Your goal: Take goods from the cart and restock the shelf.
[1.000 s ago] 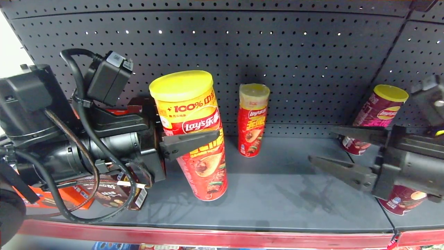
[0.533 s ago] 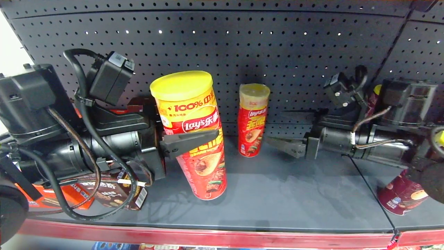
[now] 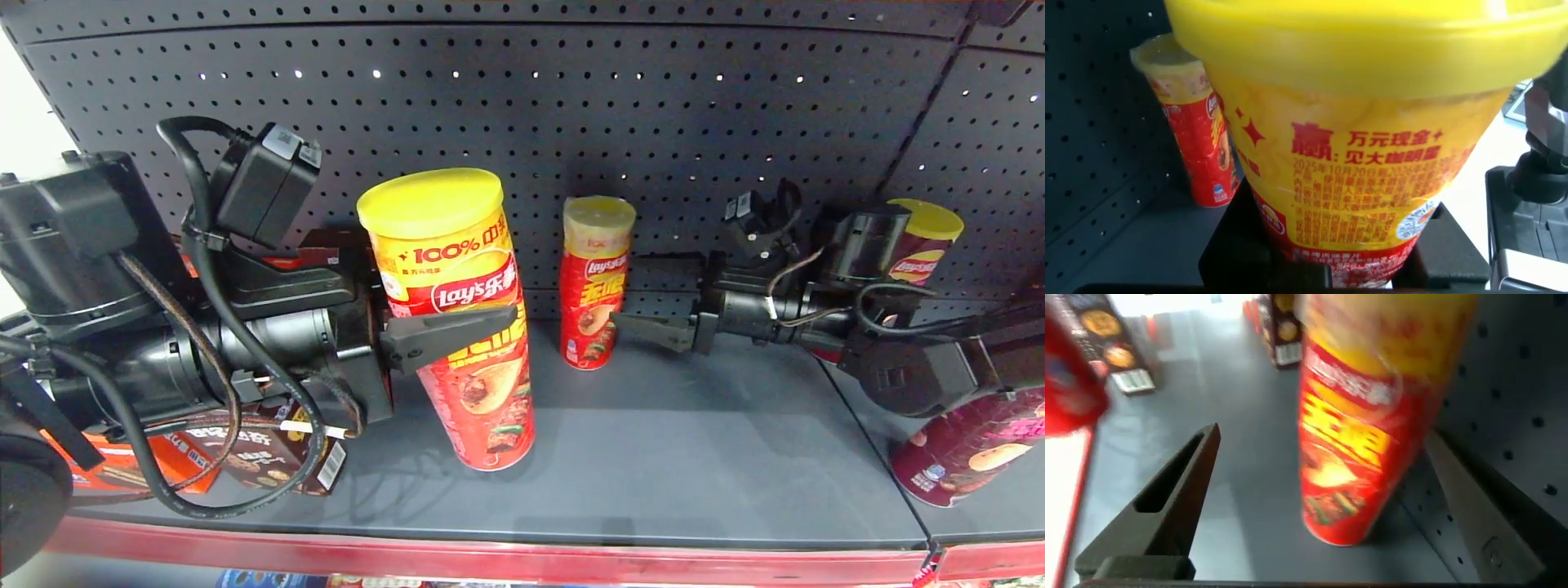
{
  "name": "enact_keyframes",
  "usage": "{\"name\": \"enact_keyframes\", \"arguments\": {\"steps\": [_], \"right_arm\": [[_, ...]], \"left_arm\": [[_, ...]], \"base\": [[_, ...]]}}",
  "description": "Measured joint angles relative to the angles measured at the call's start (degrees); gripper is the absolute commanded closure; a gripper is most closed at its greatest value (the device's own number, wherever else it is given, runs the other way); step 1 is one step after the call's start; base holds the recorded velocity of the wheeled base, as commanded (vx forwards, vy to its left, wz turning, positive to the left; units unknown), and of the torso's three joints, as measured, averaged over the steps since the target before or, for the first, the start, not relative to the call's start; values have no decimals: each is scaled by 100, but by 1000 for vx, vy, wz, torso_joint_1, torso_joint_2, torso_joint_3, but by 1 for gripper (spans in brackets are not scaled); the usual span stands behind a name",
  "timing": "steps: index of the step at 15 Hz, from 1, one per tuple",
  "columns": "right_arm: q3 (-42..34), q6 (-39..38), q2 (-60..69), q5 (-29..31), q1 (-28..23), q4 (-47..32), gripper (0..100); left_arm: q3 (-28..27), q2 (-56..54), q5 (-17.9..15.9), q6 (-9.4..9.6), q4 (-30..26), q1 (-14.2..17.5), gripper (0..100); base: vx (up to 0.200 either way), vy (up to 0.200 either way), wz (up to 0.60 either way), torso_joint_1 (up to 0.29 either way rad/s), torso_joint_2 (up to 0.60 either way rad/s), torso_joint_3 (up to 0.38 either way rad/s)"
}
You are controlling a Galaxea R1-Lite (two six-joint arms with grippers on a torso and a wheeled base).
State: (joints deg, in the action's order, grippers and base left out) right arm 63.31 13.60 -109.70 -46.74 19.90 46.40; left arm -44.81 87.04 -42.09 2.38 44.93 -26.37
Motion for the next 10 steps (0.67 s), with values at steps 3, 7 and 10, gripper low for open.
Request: {"name": "enact_keyframes", "arguments": {"steps": [3, 7, 10], "right_arm": [[212, 0, -352, 0, -30, 21, 0], [351, -1, -664, -6, -61, 45, 0], [323, 0, -741, -59, -13, 51, 0]], "left_arm": [[2, 11, 0, 2, 4, 0, 100], [2, 13, 6, 0, 6, 9, 100], [2, 26, 0, 0, 6, 13, 100]], "base": [[0, 0, 0, 0, 0, 0], [0, 0, 0, 0, 0, 0], [0, 0, 0, 0, 0, 0]]}}
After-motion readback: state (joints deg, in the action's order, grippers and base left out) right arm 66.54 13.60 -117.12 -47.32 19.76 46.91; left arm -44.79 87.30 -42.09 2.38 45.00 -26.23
